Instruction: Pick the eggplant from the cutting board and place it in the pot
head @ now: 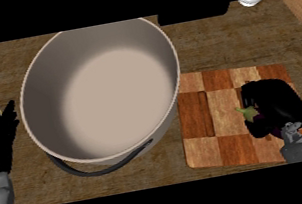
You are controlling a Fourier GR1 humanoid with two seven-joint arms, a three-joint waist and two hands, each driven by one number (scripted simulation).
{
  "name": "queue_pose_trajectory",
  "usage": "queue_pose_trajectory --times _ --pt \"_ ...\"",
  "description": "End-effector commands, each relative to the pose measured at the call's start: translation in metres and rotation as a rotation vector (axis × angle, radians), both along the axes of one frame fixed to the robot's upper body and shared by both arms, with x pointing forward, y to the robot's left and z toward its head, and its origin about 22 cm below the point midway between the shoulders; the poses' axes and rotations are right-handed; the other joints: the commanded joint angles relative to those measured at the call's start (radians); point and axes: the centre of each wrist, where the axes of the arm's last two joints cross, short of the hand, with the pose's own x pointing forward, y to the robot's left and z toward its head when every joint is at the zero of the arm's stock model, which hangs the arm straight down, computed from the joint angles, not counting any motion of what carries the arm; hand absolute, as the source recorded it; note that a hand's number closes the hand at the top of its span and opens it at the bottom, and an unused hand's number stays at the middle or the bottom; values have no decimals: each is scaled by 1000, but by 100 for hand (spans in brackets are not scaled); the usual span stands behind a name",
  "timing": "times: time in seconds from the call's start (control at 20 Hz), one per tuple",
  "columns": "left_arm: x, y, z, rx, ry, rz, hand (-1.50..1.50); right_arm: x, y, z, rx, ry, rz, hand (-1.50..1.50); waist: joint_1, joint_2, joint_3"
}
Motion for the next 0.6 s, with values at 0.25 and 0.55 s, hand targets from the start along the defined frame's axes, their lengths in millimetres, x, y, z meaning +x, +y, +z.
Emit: queue_pose_trajectory --times 0.25,0.55 --pt "-9 3 -6 -1 -2 1 0 -46 -1 79 150 -429 21 150 -13 -4 0" --pt "0 2 0 7 11 -3 0 -65 34 141 363 -712 158 150 4 -1 0"
